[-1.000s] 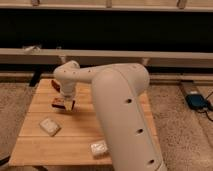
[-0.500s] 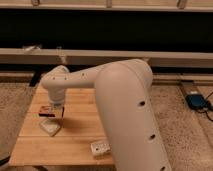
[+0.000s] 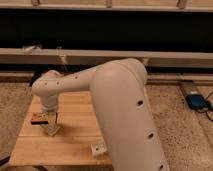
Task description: Place the eraser on the white sponge
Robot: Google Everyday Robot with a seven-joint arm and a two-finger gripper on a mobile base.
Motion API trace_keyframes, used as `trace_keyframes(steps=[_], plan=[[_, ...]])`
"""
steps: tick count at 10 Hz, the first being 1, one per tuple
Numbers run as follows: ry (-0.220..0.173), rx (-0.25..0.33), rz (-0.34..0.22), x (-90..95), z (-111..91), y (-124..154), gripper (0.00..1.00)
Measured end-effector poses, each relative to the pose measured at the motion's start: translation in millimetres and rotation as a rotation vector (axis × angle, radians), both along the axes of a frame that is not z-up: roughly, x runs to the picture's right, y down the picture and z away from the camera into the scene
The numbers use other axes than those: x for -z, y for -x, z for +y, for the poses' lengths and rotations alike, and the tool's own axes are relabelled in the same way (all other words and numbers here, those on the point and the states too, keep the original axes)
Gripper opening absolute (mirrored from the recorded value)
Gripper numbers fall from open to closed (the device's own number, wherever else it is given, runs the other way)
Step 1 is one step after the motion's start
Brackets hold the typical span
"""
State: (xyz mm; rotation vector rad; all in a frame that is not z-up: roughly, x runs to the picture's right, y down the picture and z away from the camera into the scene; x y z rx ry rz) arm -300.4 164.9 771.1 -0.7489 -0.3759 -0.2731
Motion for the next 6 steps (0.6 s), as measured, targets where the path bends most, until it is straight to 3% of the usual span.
trace_keyframes(steps=[6], plan=[[0.039,0.019,0.012,-13.9,20.0,-0.8,0.00]])
